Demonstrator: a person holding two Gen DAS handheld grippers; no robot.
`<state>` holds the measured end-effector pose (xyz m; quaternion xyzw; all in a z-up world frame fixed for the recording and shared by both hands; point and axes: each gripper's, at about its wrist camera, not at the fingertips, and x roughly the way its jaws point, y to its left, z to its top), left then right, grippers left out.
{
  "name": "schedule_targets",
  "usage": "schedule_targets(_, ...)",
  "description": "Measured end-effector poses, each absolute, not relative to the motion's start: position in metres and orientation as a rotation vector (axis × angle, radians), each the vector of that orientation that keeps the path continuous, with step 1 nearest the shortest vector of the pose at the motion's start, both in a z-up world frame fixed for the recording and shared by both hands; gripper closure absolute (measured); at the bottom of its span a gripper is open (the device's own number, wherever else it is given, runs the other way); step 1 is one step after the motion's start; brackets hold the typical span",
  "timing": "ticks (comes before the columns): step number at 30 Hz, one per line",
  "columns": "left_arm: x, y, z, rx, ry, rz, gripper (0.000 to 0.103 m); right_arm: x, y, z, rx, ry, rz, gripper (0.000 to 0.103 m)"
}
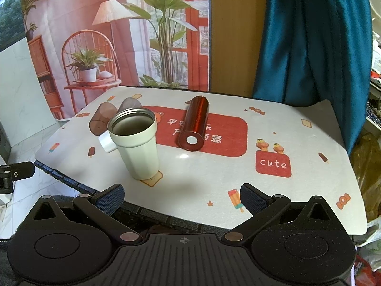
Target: Flip cup upright
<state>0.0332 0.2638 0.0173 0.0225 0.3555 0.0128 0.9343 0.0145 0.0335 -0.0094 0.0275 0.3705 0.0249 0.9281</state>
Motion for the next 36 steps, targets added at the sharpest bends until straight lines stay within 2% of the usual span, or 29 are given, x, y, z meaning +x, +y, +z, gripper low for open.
schedule_targets(36, 0.0353, 0.2648, 0.0158, 0.042, 0.741, 0.019, 0.0, 0.0139, 0.0348, -0.0118, 0.063, 0.763, 0.044, 0.0)
